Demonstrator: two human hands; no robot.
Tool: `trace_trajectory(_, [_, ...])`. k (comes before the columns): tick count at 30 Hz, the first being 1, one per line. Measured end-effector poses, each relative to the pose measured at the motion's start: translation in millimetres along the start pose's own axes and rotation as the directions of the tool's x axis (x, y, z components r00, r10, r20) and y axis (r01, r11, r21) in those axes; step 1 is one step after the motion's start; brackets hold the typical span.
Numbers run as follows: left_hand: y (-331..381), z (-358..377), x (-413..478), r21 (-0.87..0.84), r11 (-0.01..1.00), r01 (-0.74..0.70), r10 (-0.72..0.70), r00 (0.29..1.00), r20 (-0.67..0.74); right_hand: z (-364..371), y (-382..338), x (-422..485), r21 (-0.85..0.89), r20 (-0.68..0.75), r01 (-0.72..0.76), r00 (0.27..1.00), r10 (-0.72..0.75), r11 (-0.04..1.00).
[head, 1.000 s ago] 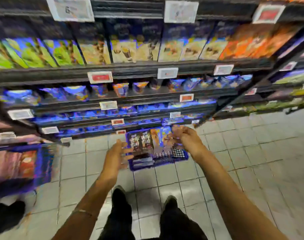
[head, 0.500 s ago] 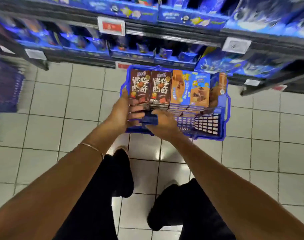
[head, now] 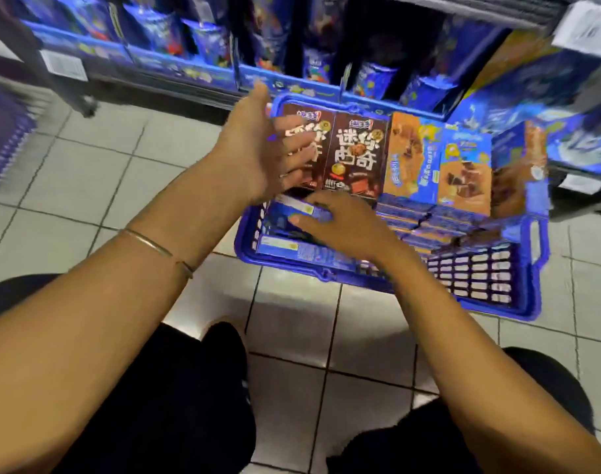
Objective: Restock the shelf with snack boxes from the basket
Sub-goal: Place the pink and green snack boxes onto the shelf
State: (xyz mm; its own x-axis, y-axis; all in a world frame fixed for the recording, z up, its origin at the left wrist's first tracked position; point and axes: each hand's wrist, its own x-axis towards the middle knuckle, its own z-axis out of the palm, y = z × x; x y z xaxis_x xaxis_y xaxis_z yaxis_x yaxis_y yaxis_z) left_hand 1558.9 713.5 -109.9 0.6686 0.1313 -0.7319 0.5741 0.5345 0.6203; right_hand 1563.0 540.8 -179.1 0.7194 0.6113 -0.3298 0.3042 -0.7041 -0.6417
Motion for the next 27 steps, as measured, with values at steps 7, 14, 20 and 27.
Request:
trace_trajectory(7, [-10,2,-34,0.084,0.969,-0.233,0.242,0.964,-0.113,-74,-32,-41,0.747,-0.241,0.046,0.948,0.206,0.664])
trace_trajectory(14, [-30,14,-54,-0.080,0.935,-0.346,0.354,0.922,0.154,-81,-62,-33,0.935,-0.135,0.070,0.977,0.166,0.349])
trace_trajectory(20, [-35,-2,-56,-0.025,0.944,-0.328,0.329,0.943,0.041,-43,-27,-27,0.882,-0.172,-0.041,0.899,0.402,0.469])
trace_trajectory(27, [-29,-11,-60,-0.133,0.944,-0.301,0.303,0.953,-0.006,25,10,-24,0.194,0.058,-0.180,0.983,0.172,0.964])
